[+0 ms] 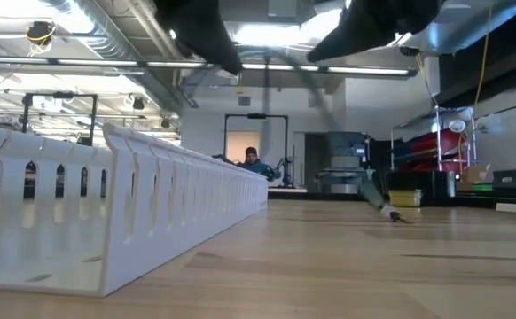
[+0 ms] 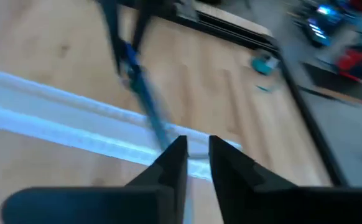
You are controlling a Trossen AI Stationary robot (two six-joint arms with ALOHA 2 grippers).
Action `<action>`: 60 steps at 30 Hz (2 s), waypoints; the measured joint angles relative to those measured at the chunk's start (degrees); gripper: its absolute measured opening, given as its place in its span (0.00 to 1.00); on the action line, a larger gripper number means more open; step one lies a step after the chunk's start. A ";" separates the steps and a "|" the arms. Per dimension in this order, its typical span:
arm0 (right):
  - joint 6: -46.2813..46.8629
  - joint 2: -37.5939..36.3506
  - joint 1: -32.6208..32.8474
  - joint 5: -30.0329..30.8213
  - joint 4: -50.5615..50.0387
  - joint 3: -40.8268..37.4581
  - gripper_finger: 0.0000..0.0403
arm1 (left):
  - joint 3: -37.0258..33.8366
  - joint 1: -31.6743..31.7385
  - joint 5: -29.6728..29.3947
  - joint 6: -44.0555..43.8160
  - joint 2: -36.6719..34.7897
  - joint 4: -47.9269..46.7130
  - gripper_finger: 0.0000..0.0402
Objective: Ziptie cables
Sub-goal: Put the colored ziptied cable into the white cable duct
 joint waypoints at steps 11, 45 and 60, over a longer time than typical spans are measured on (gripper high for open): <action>17.71 -0.76 0.49 -17.83 -1.21 -3.03 0.36 | 6.82 -0.21 -1.76 -14.95 -0.02 -18.16 0.01; -2.89 17.77 -20.81 -16.86 2.48 7.61 0.35 | 6.85 -10.03 -2.89 -35.50 8.14 -16.19 0.00; 13.61 20.02 -12.19 -27.87 14.00 1.55 0.35 | 6.87 -9.04 -4.80 -34.25 6.38 -15.26 0.01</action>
